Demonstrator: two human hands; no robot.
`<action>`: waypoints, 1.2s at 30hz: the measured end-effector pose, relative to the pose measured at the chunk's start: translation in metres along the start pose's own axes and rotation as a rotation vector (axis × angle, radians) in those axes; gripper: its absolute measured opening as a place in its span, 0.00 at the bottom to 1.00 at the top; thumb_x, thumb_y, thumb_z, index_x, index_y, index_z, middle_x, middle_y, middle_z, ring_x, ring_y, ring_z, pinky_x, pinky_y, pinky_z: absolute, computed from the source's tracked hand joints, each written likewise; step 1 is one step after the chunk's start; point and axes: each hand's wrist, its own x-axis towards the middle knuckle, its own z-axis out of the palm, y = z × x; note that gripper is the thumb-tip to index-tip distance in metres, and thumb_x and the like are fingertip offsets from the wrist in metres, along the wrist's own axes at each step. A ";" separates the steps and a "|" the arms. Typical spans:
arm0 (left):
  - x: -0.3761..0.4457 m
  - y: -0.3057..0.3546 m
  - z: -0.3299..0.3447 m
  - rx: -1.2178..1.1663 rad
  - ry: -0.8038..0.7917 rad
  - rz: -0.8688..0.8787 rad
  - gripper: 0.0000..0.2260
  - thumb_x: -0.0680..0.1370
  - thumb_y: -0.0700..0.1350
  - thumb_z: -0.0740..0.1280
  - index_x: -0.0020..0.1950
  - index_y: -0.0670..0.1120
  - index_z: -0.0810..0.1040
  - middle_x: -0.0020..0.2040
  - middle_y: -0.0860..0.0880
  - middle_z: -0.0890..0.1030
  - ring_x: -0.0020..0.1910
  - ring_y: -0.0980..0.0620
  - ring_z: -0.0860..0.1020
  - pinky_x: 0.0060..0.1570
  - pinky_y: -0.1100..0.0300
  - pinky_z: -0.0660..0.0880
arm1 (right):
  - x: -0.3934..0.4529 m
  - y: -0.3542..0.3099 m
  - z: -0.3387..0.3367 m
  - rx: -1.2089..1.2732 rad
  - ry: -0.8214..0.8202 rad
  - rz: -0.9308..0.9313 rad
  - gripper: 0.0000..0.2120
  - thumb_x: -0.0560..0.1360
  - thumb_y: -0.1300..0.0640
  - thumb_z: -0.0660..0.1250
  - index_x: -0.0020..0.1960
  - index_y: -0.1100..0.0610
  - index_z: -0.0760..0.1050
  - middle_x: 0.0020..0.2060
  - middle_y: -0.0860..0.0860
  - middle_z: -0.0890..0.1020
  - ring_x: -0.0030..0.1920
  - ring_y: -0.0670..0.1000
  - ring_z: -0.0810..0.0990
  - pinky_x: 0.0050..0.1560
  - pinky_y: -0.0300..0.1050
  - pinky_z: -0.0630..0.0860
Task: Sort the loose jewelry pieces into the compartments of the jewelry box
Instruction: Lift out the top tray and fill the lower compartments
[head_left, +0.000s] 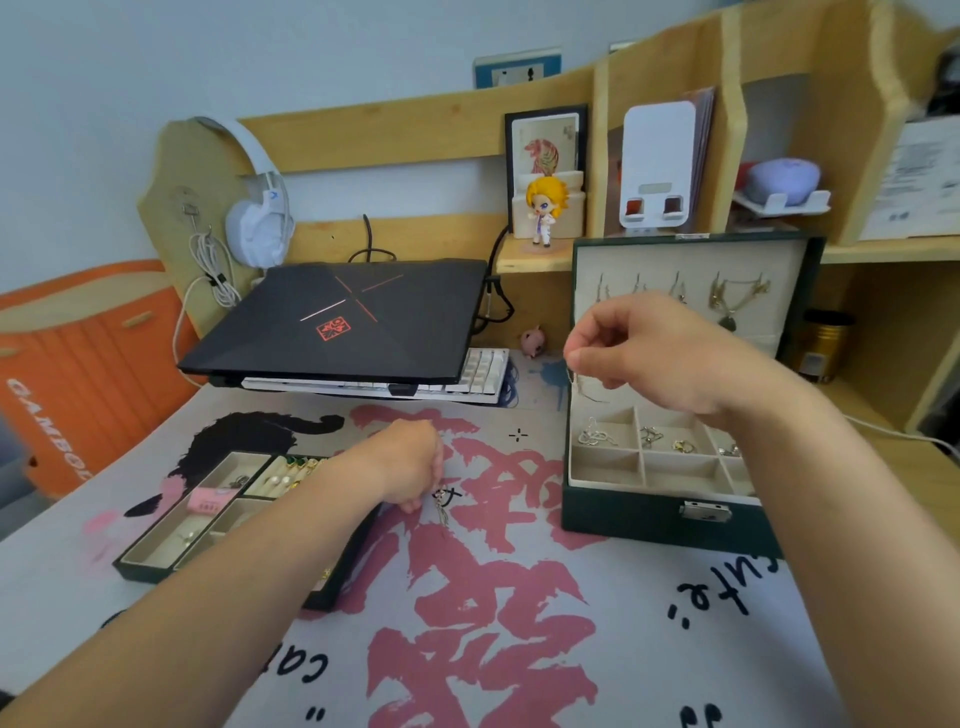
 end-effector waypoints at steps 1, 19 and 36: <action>0.000 -0.001 -0.003 -0.003 -0.028 0.004 0.12 0.80 0.32 0.63 0.44 0.44 0.82 0.37 0.47 0.85 0.31 0.55 0.84 0.40 0.63 0.82 | -0.001 0.000 -0.001 -0.001 0.002 -0.002 0.04 0.77 0.59 0.70 0.45 0.54 0.82 0.39 0.54 0.82 0.39 0.52 0.77 0.49 0.58 0.80; 0.013 0.002 -0.006 -0.161 -0.139 -0.077 0.04 0.83 0.43 0.67 0.51 0.43 0.79 0.45 0.43 0.81 0.35 0.48 0.83 0.35 0.60 0.83 | 0.004 0.005 0.003 -0.004 -0.019 -0.051 0.05 0.77 0.60 0.70 0.44 0.53 0.82 0.36 0.50 0.82 0.39 0.48 0.78 0.49 0.52 0.80; -0.031 0.020 -0.004 -0.300 0.142 0.075 0.10 0.80 0.43 0.68 0.40 0.43 0.82 0.34 0.50 0.79 0.33 0.51 0.75 0.39 0.57 0.76 | -0.003 0.018 -0.034 -0.077 -0.018 0.048 0.02 0.76 0.60 0.71 0.46 0.55 0.82 0.40 0.51 0.84 0.37 0.47 0.79 0.42 0.43 0.76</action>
